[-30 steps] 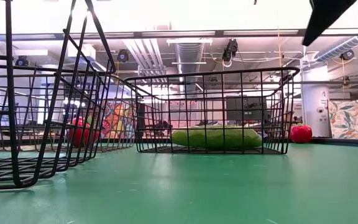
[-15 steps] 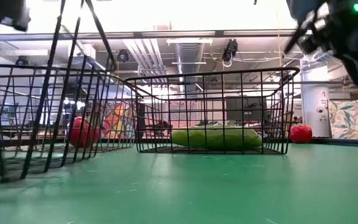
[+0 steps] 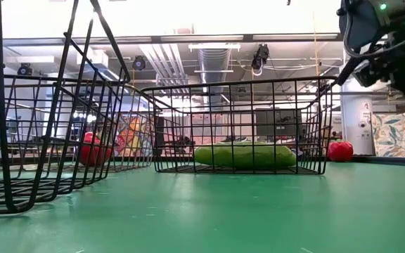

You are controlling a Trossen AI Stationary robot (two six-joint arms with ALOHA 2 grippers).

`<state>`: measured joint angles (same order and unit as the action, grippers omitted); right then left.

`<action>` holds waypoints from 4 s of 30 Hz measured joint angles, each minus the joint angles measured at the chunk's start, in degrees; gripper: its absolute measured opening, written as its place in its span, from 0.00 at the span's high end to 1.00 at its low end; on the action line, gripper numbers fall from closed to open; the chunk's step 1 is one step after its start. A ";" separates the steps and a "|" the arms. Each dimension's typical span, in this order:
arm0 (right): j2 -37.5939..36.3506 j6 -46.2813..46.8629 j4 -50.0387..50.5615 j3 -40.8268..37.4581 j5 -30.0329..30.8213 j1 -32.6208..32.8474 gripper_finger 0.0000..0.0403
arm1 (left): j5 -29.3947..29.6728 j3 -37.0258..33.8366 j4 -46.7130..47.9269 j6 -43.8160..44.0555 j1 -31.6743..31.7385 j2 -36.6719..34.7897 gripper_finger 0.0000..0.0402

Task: Sort produce into baskets
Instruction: Put the bottom tomato into the gold wire basket

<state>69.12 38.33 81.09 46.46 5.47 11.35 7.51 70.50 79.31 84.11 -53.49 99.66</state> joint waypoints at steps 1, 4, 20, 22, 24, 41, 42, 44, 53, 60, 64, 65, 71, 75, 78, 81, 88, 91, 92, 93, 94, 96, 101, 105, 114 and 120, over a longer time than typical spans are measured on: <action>0.01 -0.78 -0.44 -0.11 -0.52 -0.19 0.18 | -0.36 0.00 0.64 1.30 -0.64 -0.47 0.33; 0.26 -2.63 -0.54 -0.13 -1.68 -1.52 0.15 | -0.96 0.04 3.80 4.31 -2.77 -1.56 0.33; 5.82 -18.50 0.38 -0.33 -8.93 -13.17 0.09 | 3.13 7.71 7.84 11.90 -6.69 -6.41 0.33; 6.95 -20.39 0.82 -0.46 -9.16 -13.66 0.09 | 7.07 11.19 8.69 11.78 -6.73 -6.28 0.33; 8.21 -21.51 0.85 -0.46 -9.78 -14.01 0.09 | 14.02 14.54 8.28 11.40 -6.71 -6.24 0.33; 7.64 -20.96 -3.11 -1.63 -9.70 -12.10 0.09 | 36.54 22.01 1.66 -3.48 -6.67 -6.12 0.33; 7.41 -20.92 -3.51 -1.81 -9.49 -12.10 0.09 | 36.53 21.78 1.67 -3.52 -6.67 -6.10 0.33; 7.64 -20.96 -4.71 -2.46 -8.86 -12.14 0.09 | 36.65 21.40 1.64 -4.12 -6.67 -6.09 0.33; 12.42 -23.30 -5.23 -3.15 -8.67 -12.23 0.09 | 38.56 21.22 1.23 -5.11 -6.25 -6.08 0.33; 14.39 -24.29 -8.39 -5.01 -11.71 -12.23 0.09 | 38.51 21.22 0.47 -5.02 -6.30 -6.08 0.33; 15.60 -24.15 -8.43 -5.05 -11.52 -12.23 0.09 | 38.49 21.22 0.31 -5.04 -6.30 -6.08 0.33; 16.04 -24.15 -8.50 -5.03 -11.53 -12.23 0.09 | 38.49 21.22 0.32 -5.03 -6.30 -6.08 0.33; 19.01 -24.20 -8.69 -4.96 -11.50 -12.25 0.11 | 38.49 21.22 0.06 -5.00 -6.30 -6.08 0.33; 20.47 -23.63 -8.71 -4.96 -11.39 -12.23 0.18 | 38.47 21.26 -0.11 -5.04 -6.30 -6.08 0.33; 19.89 -22.35 -8.71 -4.98 -11.38 -12.23 0.24 | 38.47 21.29 -0.13 -5.09 -6.30 -6.08 0.33; 18.09 -21.31 -8.60 -5.21 -11.39 -12.23 0.26 | 38.47 21.29 -0.11 -5.11 -6.28 -6.08 0.33; 12.33 -18.12 -8.16 -3.90 -10.76 -12.23 0.26 | 38.49 21.31 -0.05 -6.34 -6.13 -6.08 0.33; 9.30 -16.98 -7.49 -2.87 -8.83 -12.23 0.26 | 38.69 21.33 -0.06 -7.03 -5.79 -6.08 0.33; 8.43 -16.51 -7.36 -2.47 -7.58 -12.23 0.26 | 38.93 21.33 -0.06 -7.10 -5.68 -6.08 0.33; 7.38 -15.97 -7.40 -2.05 -6.26 -12.23 0.26 | 39.26 21.33 -0.06 -7.12 -5.60 -6.08 0.33; 6.33 -15.67 -7.41 -1.56 -5.36 -12.22 0.26 | 39.60 21.33 -0.09 -7.12 -5.51 -6.08 0.33; 4.27 -15.31 -7.28 -0.64 -4.35 -12.23 0.26 | 39.96 21.33 -0.09 -7.14 -5.37 -6.08 0.33; -0.31 -13.31 -7.31 1.96 -3.75 -12.23 0.27 | 40.02 21.33 -0.07 -7.14 -5.25 -6.08 0.33; -3.47 -10.77 -7.64 3.34 -3.77 -11.52 0.26 | 40.06 21.35 -0.34 -7.03 -5.25 -6.08 0.33; -6.78 3.73 -13.24 5.49 -10.16 1.71 0.27 | 46.21 21.29 -2.34 -7.11 -5.10 -6.06 0.33; -2.17 17.50 -30.48 4.74 -7.52 19.84 0.27 | 52.81 21.27 -4.14 -9.25 -4.41 -6.03 0.33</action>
<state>66.95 55.83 50.61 51.20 -2.05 31.19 60.32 91.77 75.17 74.86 -57.90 93.62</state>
